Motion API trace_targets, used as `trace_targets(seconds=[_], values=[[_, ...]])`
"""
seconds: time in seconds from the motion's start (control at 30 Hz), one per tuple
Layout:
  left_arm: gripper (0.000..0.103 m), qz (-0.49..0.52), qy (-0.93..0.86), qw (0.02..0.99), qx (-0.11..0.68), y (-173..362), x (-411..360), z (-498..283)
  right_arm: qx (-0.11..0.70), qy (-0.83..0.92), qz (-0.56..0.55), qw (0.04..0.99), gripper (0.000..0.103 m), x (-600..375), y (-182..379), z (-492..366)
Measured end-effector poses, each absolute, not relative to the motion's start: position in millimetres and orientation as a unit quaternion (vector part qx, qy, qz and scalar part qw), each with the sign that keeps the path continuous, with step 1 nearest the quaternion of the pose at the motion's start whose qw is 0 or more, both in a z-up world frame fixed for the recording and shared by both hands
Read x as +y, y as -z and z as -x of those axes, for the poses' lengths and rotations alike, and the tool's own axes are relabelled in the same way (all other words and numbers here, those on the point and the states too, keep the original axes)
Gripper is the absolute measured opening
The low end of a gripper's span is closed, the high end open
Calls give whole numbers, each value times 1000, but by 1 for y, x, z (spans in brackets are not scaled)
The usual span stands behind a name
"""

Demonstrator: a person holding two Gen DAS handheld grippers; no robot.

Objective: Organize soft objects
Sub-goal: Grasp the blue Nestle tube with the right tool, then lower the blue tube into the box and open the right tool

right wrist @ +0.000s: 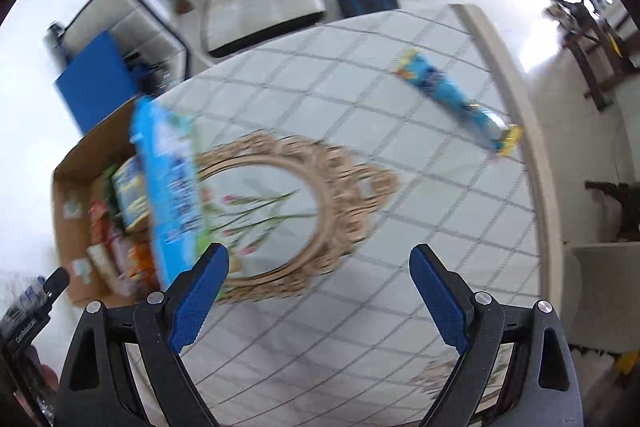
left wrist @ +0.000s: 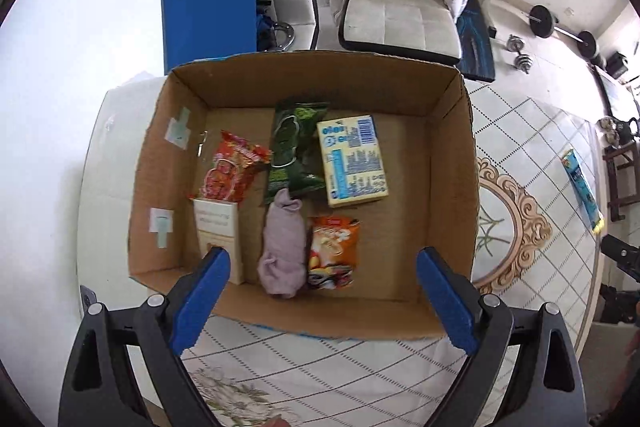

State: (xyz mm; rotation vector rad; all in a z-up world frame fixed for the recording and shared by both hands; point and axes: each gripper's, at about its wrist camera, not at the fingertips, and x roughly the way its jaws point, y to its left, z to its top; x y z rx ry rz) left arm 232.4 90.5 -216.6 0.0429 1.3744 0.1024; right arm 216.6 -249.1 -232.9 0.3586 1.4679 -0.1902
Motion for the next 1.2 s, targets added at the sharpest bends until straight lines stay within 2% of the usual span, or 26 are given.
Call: trace_targets(seconds=[0.27, 0.47, 0.63, 0.73, 0.77, 0.87, 1.0, 1.2], values=[[95, -29, -105, 760, 640, 242, 36, -261, 712, 110, -115, 684, 94, -348, 304, -271], [95, -49, -140, 754, 640, 255, 11, -282, 745, 104, -44, 658, 94, -372, 355, -318], [95, -59, -153, 752, 639, 260, -3, -296, 775, 100, -54, 622, 92, -388, 394, -338], [95, -68, -150, 752, 638, 259, -10, -299, 774, 94, -82, 620, 58, -394, 398, -340], [95, -71, -149, 753, 637, 259, -11, -299, 774, 88, -89, 621, 36, -393, 395, -338], [95, -70, -143, 754, 637, 256, -12, -299, 778, 93, -75, 616, 17, -384, 392, -332], [95, -47, -97, 758, 643, 248, -9, -296, 768, 75, -103, 628, 15, -367, 375, -315], [95, -46, -27, 761, 647, 228, 1, -277, 732, 19, -148, 664, 15, -317, 316, -286]])
